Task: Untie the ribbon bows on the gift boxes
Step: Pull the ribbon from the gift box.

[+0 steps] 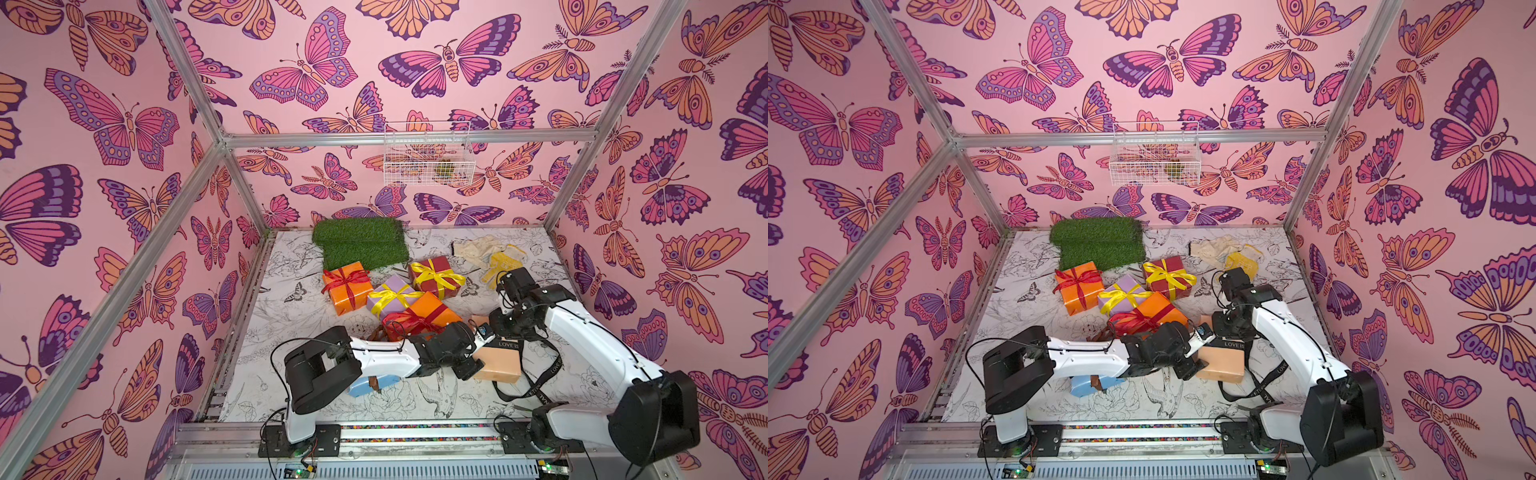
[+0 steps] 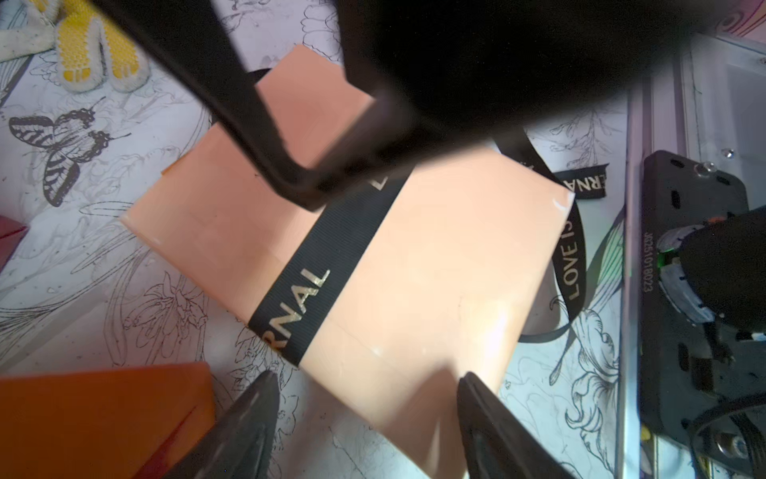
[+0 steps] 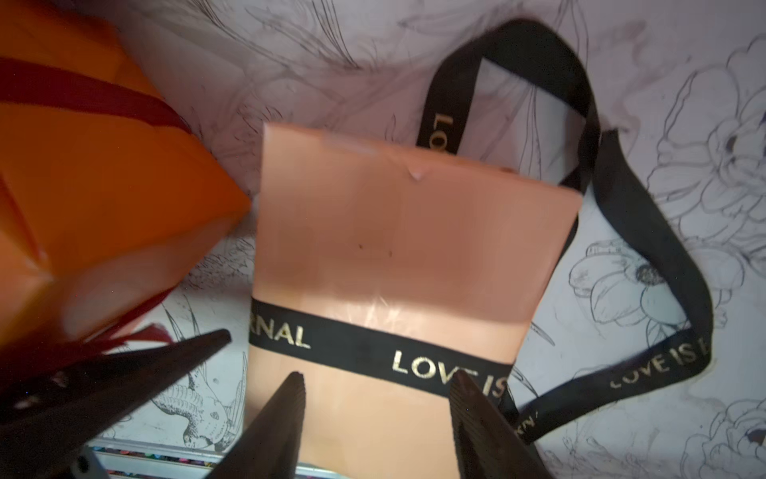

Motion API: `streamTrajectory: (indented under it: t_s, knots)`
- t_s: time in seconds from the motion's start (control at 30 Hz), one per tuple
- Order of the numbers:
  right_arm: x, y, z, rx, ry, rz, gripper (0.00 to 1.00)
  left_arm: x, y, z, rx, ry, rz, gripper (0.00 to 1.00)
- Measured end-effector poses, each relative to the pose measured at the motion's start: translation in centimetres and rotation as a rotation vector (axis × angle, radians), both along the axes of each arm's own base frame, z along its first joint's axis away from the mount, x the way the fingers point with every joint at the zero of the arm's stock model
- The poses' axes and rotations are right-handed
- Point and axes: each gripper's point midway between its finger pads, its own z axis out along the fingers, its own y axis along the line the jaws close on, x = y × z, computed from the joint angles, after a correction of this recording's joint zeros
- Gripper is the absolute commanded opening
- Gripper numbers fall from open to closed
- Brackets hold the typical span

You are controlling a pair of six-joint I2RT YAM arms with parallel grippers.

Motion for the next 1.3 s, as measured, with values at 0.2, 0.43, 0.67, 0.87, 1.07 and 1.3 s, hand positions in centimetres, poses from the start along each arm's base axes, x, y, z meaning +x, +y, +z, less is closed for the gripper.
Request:
streamTrajectory:
  t_s: [0.2,0.43,0.67,0.87,1.07,1.3]
  knots:
    - [0.4,1.3,-0.5,0.044,0.006,0.079,0.55,-0.1,0.1,-0.1,-0.017,-0.007,-0.001,0.70]
    - [0.2,2.2,-1.3,0.033,0.052,0.163,0.54,-1.3,0.5,0.4,-0.050,-0.001,-0.057,0.74]
    - [0.1,2.2,-1.4,0.011,0.059,0.189,0.54,-2.9,0.0,1.6,-0.106,-0.003,-0.127,0.73]
    - [0.0,2.2,-0.5,0.001,0.023,0.211,0.53,-2.8,-0.3,0.2,-0.081,-0.015,-0.117,0.72]
    - [0.1,1.6,-0.4,-0.050,0.025,0.268,0.50,-1.8,0.2,-2.0,-0.017,-0.048,-0.043,0.72]
    - [-0.3,2.0,0.5,-0.076,-0.023,0.397,0.51,-0.1,0.8,-1.9,-0.006,-0.091,0.063,0.72]
